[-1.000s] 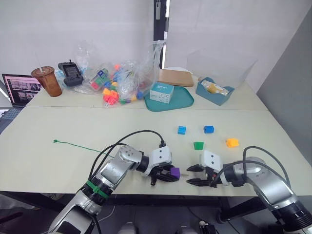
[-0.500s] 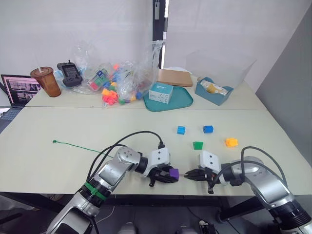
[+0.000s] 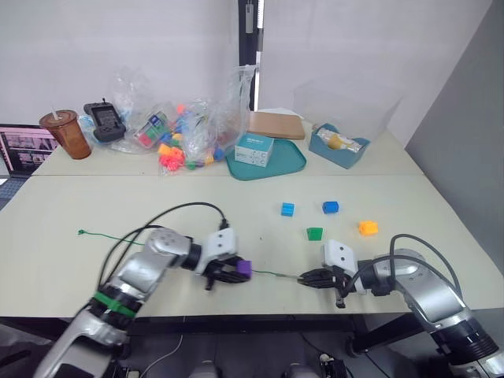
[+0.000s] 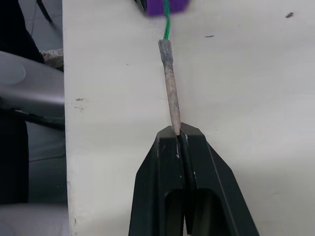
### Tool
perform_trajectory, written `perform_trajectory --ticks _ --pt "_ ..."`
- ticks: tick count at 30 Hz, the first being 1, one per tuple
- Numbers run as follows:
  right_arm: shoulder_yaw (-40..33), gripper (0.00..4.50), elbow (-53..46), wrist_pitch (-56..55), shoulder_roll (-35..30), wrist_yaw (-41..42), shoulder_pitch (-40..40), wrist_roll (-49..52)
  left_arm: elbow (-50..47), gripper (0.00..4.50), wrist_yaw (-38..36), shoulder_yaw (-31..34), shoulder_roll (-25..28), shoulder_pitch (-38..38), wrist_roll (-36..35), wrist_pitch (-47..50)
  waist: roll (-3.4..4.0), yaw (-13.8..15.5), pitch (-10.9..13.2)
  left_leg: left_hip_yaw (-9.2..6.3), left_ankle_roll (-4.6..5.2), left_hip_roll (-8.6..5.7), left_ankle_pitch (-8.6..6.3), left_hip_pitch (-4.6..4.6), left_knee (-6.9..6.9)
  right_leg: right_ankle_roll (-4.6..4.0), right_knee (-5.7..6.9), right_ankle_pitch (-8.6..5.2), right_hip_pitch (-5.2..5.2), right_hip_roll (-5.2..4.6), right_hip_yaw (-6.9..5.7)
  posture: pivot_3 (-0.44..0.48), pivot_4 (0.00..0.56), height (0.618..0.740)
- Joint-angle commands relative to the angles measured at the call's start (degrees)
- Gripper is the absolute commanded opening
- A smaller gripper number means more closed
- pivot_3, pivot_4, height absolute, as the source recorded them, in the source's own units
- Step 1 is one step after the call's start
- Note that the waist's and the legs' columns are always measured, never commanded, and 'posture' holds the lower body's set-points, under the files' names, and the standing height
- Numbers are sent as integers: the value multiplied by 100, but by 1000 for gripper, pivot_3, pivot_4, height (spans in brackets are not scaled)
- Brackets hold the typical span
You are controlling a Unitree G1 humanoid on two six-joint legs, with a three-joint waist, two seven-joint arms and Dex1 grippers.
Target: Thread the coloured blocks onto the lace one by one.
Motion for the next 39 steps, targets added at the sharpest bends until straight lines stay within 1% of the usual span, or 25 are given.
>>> perform_trajectory --ticks 1,3,5,7,8,11,13,15,19,21,23,25,27,29,33,36,39 --pt "-151 0 125 -144 -58 75 -126 31 373 1209 -315 449 789 357 58 -214 1 -23 1 0 0 3 0 1 -2 -2 0 -1 0 2 -1 0 150 740" --pt "-146 0 170 -185 -81 127 -161 11 858 1209 -377 813 1261 583 67 -540 2 -52 1 2 0 4 0 3 -6 -4 0 -2 -2 2 1 0 150 740" --pt "-136 0 211 -222 -98 180 -200 -10 1470 1209 -313 1165 1594 674 86 -911 4 -93 2 2 0 7 0 8 -10 -7 2 -4 -2 4 0 0 150 740" --pt "-113 0 293 -285 -101 238 -255 -39 2309 1209 -270 1483 1991 700 143 -1424 5 -135 3 2 0 8 0 14 -14 -8 6 -4 -2 5 0 0 150 740" --pt "-82 0 355 -342 -99 282 -289 -64 2894 1209 -147 1621 2212 708 229 -1823 5 -168 4 2 0 8 0 17 -17 -9 7 -5 -2 6 0 0 150 740" --pt "-13 0 525 -475 -51 324 -388 -149 4130 1209 59 1753 2660 745 452 -2675 4 -204 4 9 0 9 0 35 -53 -15 5 -7 -6 7 5 0 150 740" --pt "21 0 621 -543 -28 369 -442 -187 4746 1209 188 1820 2818 689 560 -2975 7 -177 5 13 0 8 0 32 -69 -18 2 -9 -14 5 5 0 150 740" --pt "54 0 704 -612 -11 432 -486 -211 5079 1209 278 1880 2877 611 632 -3135 8 -134 6 17 0 8 0 27 -73 -18 1 -9 -22 2 5 0 150 740" --pt "146 0 844 -701 68 544 -591 -264 5184 1209 228 2072 2788 402 491 -3218 8 -49 6 23 -4 6 2 20 -71 -18 6 -9 -28 -2 4 0 150 740" --pt "181 0 898 -766 80 564 -616 -338 5030 1209 130 2215 2708 343 311 -3038 8 2 6 25 -5 6 3 18 -71 -18 8 -9 -32 -2 4 0 150 740" --pt "223 0 892 -759 102 585 -646 -349 4736 2229 -23 2368 2685 376 132 -2803 8 22 6 26 -6 7 3 16 -70 -18 11 -9 -35 -2 4 0 150 740" --pt "252 0 873 -760 106 601 -661 -365 4478 2877 -141 2459 2700 480 40 -2608 -3 25 5 26 -14 8 8 1 -69 -18 25 -9 -53 -2 4 0 150 740" --pt "274 0 838 -738 116 611 -678 -375 4314 3605 -59 2552 2700 569 30 -2572 -6 26 5 25 -24 7 14 -25 -63 -18 44 -9 -86 -2 6 0 150 740" --pt "271 0 791 -692 155 612 -700 -336 4091 4208 4 2599 2709 598 46 -2441 -6 20 5 26 -24 7 14 -24 -63 -18 49 -9 -90 -2 5 0 150 740" --pt "260 0 686 -604 169 598 -695 -311 3186 4208 -11 2798 2717 610 -205 -1801 -12 23 8 25 -24 8 14 -24 -62 -18 52 -9 -91 -2 5 0 150 740" --pt "269 0 579 -532 153 604 -636 -287 1455 4208 -202 2811 2682 994 -697 -661 -12 24 9 26 -24 7 14 -29 -57 -18 54 -9 -91 -3 6 0 150 740" --pt "284 0 478 -425 179 553 -595 -283 -313 4208 -124 2690 2453 1555 -1333 559 -12 27 9 27 -24 7 14 -32 -55 -18 53 -9 -91 -7 7 0 150 740"
